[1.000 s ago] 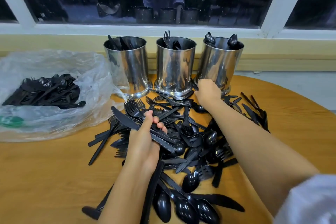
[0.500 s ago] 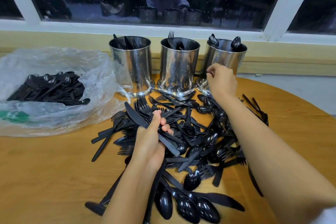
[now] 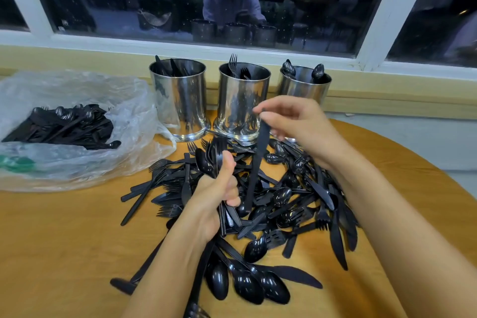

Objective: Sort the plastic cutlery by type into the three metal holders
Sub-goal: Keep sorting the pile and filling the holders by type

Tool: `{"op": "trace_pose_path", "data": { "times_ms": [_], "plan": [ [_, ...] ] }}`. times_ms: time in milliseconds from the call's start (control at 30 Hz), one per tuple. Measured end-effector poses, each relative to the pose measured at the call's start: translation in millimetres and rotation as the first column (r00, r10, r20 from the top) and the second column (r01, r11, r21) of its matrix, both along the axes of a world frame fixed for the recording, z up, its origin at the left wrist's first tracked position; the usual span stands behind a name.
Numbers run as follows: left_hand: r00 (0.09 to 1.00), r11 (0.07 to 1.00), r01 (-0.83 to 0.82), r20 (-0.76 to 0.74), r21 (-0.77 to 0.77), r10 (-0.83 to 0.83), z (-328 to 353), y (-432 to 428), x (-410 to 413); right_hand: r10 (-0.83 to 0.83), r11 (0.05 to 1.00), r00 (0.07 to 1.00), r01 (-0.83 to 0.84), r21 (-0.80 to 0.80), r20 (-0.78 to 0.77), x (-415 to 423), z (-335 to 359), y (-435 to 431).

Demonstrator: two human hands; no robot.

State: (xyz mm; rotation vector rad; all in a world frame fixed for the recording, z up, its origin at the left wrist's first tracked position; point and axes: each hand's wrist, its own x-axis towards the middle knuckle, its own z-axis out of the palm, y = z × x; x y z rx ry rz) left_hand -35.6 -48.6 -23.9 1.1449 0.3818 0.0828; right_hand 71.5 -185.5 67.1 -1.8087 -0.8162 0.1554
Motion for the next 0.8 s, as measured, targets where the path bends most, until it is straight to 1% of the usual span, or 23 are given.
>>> {"op": "trace_pose_path", "data": {
  "times_ms": [100, 167, 233, 300, 333, 400, 433, 467, 500, 533, 567, 633, 667, 700, 733, 800],
  "plan": [
    [0.993, 0.983, 0.104, -0.064, 0.152, -0.095, -2.3, -2.2, -1.5, 0.083, 0.992, 0.994, -0.076, -0.101, 0.072, -8.7, 0.3, 27.5],
    [0.987, 0.974, 0.156, -0.065, 0.166, -0.147, -1.1, -3.0, -2.2, 0.108, 0.98, 0.989, -0.088, -0.18, 0.102, -10.1, -3.4, 44.7],
    [0.986, 0.975, 0.165, -0.052, 0.148, -0.159, -4.3, -3.8, 0.2, 0.103, 0.97, 0.992, -0.083, -0.226, 0.076, -11.4, -8.7, 58.2],
    [0.988, 0.986, 0.154, -0.02, 0.058, -0.153, -8.8, -2.9, 2.1, 0.09, 0.971, 0.994, -0.074, -0.226, 0.061, -14.3, -13.4, 66.2],
    [0.99, 0.99, 0.14, 0.006, 0.003, -0.14, -10.3, -3.3, 3.2, 0.081, 0.976, 0.993, -0.063, -0.207, 0.082, -16.0, -14.9, 67.4],
    [0.992, 0.987, 0.125, 0.034, -0.097, -0.123, -9.9, -3.3, 3.3, 0.028, 0.993, 0.99, -0.011, -0.121, 0.137, -15.5, -19.3, 61.9],
    [0.99, 0.979, 0.134, 0.051, -0.155, -0.128, -6.7, -3.2, 2.4, -0.03, 0.998, 0.989, 0.038, -0.054, 0.145, -13.6, -22.3, 55.8],
    [0.986, 0.964, 0.161, 0.076, -0.211, -0.148, -3.9, -2.8, 1.8, -0.1, 0.995, 0.987, 0.099, 0.013, 0.124, -11.8, -25.7, 48.1],
    [0.979, 0.948, 0.197, 0.099, -0.251, -0.178, -1.7, -2.6, 1.1, -0.163, 0.986, 0.984, 0.159, 0.055, 0.069, -10.5, -29.7, 39.6],
    [0.97, 0.931, 0.239, 0.117, -0.274, -0.215, -0.5, -2.7, 0.0, -0.197, 0.979, 0.98, 0.197, 0.047, -0.013, -10.4, -33.5, 32.0],
    [0.957, 0.914, 0.285, 0.132, -0.288, -0.257, 0.3, -3.1, -1.6, -0.192, 0.981, 0.976, 0.191, -0.014, -0.106, -10.8, -38.2, 24.8],
    [0.926, 0.879, 0.375, 0.162, -0.296, -0.341, 1.1, -5.5, -4.0, -0.081, 0.989, 0.949, 0.038, -0.145, -0.304, -15.3, -45.5, 14.3],
    [0.907, 0.858, 0.42, 0.177, -0.296, -0.383, 0.8, -6.5, -5.2, -0.011, 0.986, 0.925, -0.053, -0.156, -0.38, -17.8, -48.0, 11.2],
    [0.887, 0.837, 0.461, 0.19, -0.295, -0.421, 0.4, -6.9, -6.4, 0.048, 0.983, 0.906, -0.118, -0.142, -0.42, -19.9, -49.3, 9.1],
    [0.869, 0.817, 0.495, 0.2, -0.295, -0.454, 0.3, -7.1, -7.5, 0.089, 0.98, 0.9, -0.156, -0.124, -0.427, -21.6, -49.6, 8.1],
    [0.841, 0.786, 0.541, 0.21, -0.298, -0.499, 0.3, -6.2, -8.7, 0.123, 0.977, 0.912, -0.181, -0.115, -0.391, -23.1, -47.4, 8.6]
  ]
}}
